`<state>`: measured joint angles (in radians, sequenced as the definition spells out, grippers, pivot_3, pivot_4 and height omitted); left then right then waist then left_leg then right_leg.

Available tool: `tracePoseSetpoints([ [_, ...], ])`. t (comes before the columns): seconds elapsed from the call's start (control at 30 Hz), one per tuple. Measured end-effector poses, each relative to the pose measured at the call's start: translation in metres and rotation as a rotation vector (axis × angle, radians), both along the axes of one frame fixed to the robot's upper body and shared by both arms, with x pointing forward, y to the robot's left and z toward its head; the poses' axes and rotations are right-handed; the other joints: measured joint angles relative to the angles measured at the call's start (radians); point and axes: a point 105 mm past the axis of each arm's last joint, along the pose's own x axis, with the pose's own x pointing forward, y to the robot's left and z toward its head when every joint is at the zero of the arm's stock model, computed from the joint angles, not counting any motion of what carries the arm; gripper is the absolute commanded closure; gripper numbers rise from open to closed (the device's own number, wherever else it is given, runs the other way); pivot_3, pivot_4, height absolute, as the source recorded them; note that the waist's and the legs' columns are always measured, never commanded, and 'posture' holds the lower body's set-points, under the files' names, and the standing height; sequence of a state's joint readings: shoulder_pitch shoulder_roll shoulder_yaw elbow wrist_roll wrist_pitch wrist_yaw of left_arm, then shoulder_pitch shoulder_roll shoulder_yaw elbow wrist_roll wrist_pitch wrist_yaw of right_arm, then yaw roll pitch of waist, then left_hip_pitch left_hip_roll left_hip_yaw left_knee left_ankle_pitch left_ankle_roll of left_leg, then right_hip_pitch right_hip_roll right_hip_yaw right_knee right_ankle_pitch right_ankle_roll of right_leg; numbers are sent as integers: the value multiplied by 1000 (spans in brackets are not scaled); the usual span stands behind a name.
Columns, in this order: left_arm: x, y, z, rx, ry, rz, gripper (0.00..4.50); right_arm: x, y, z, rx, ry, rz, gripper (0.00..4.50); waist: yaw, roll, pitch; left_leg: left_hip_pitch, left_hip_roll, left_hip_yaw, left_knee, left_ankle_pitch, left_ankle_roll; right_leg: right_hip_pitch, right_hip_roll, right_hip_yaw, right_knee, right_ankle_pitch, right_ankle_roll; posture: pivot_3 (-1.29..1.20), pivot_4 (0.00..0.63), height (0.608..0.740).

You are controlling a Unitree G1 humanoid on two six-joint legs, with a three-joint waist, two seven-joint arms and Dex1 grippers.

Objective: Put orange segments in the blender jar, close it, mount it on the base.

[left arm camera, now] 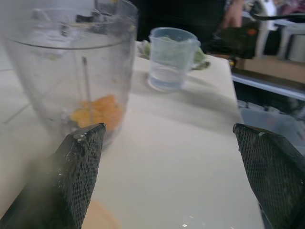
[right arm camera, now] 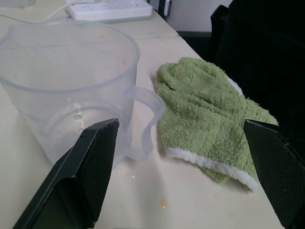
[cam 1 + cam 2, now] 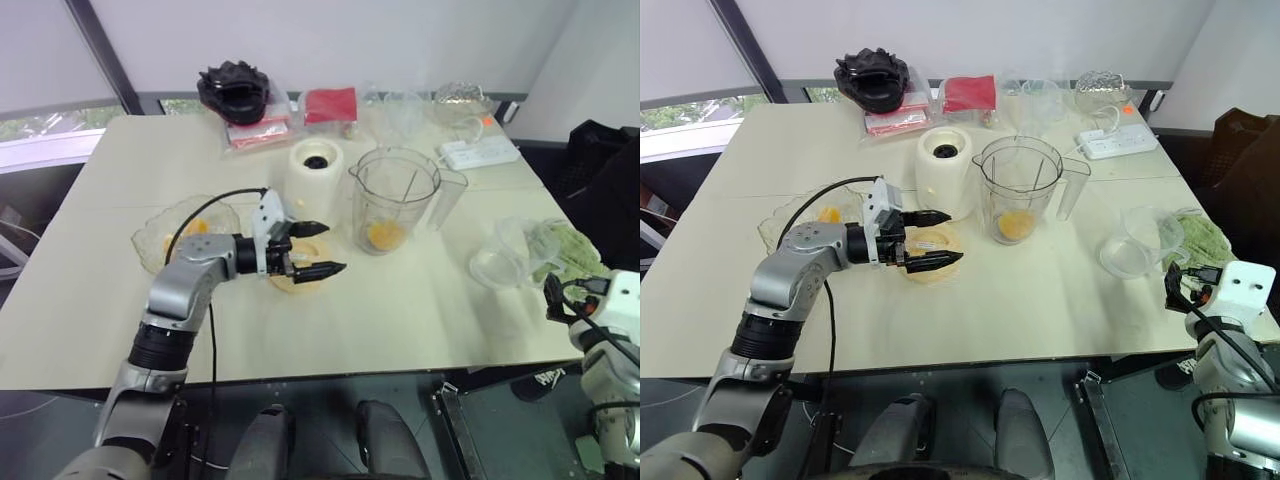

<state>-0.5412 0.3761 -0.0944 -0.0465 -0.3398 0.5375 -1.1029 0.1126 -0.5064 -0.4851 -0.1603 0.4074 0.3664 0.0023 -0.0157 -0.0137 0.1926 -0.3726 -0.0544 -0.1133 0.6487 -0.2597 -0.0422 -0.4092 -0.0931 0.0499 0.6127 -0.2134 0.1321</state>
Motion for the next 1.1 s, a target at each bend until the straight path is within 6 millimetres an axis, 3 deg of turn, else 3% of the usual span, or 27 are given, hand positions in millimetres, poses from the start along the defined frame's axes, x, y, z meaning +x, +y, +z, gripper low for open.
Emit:
tracePoseSetpoints([
  [0.7, -5, 0, -2, 17, 3, -5, 55, 23, -12, -20, 2, 15, -39, 212, -3, 0, 0, 0, 0, 0, 0, 0, 0, 0, 0, 0, 0, 0, 0, 0, 150, 740],
  [1.1, -5, 2, -3, 32, -3, 4, 55, 33, -18, -19, -7, -5, -60, 212, -5, 1, 0, 0, 0, 0, -1, 0, 0, 0, 0, 0, 0, 0, 0, 0, 150, 740],
])
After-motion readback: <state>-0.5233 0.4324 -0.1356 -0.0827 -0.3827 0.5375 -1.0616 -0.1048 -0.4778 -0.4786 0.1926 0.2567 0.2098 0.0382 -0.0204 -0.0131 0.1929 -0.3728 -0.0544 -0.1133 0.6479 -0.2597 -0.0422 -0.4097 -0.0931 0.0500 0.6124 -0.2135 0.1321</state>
